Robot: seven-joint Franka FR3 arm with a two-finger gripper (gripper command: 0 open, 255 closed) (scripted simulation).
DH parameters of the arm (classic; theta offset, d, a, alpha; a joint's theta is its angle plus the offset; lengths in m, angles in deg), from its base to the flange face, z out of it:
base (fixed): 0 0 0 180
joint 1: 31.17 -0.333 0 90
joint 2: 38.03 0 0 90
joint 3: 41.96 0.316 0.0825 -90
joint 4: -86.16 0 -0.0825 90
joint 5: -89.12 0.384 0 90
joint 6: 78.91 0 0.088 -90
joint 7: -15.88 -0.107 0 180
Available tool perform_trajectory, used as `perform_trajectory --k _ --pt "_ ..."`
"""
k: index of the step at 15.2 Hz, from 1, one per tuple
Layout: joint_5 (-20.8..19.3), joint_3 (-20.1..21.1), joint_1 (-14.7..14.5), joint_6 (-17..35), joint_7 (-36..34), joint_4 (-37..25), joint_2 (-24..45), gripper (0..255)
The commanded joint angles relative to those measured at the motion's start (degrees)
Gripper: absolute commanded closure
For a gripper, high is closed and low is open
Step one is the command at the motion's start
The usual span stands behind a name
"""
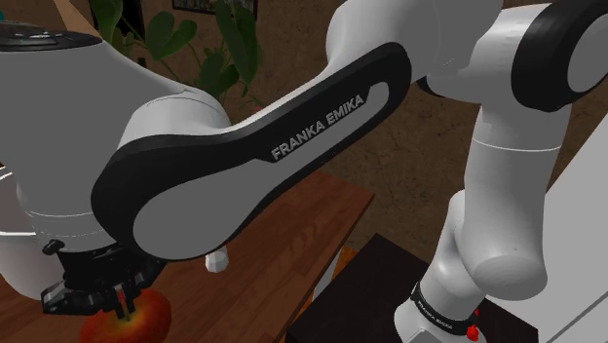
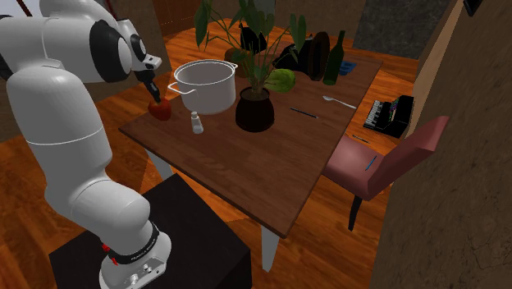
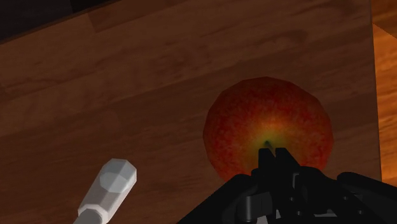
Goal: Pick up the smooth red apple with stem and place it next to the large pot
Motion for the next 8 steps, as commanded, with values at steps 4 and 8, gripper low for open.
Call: perform_trajectory --k 4,8 --pt "0.00 0.00 0.00 0.06 -0.02 0.06 -0.02 255" --pt "0.00 0.00 0.00 0.07 -0.02 0.06 -0.02 0"
